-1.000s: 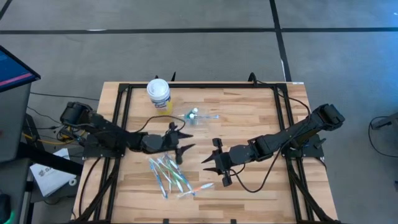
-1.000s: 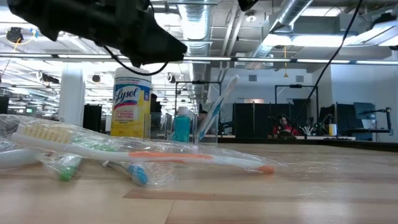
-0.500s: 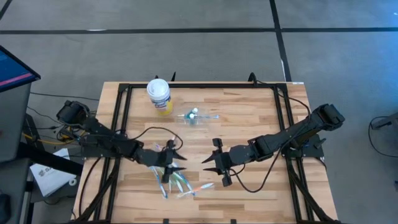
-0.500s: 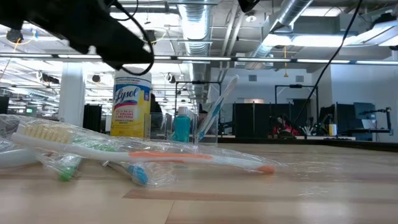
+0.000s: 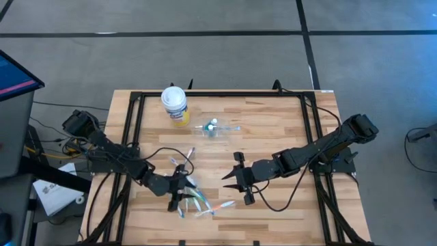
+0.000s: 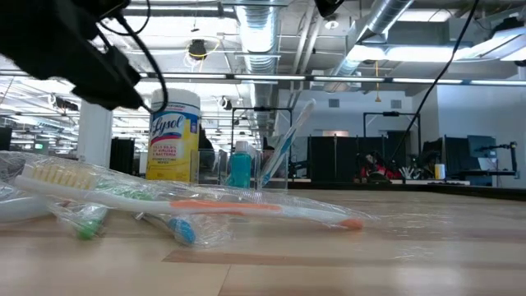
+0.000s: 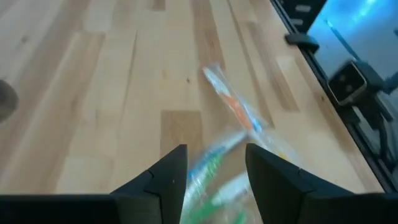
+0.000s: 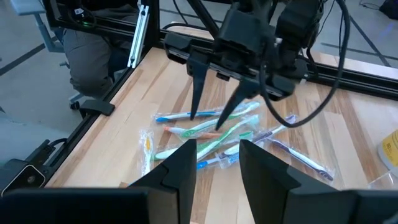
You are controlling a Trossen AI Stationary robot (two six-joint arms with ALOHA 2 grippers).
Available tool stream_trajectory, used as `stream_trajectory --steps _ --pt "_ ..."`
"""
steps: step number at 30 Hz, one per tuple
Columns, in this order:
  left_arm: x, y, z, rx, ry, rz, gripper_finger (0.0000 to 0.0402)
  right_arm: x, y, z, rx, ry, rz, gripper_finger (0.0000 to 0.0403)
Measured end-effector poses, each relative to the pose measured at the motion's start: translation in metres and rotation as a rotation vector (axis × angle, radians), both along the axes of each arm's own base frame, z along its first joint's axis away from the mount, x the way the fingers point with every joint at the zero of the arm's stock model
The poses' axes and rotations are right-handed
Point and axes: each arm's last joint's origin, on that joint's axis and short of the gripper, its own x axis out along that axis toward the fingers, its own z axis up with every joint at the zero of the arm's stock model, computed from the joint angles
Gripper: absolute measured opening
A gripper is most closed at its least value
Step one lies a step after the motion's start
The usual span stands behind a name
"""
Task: Pick & Place toothbrushing station
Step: Put the green toothbrush into the transparent organizer
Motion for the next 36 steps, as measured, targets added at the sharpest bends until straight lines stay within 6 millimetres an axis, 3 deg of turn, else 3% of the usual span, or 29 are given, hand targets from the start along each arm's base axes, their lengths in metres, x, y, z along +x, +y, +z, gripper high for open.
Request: stream_trajectory --steps 9,21,36 --pt "-0.017 0.002 0.005 -0.044 0.113 -0.015 0.0143 0.0 0.0 0.0 -0.001 0.003 0.0 0.0111" --pt "-0.045 0.023 0.0 0.066 0.378 0.03 0.015 0.0 0.0 -0.001 0.004 0.007 -0.003 0.0111" --pt "-0.053 0.029 -0.006 0.154 0.474 0.028 0.0188 0.0 0.0 -0.001 0.004 0.008 -0.003 0.0111"
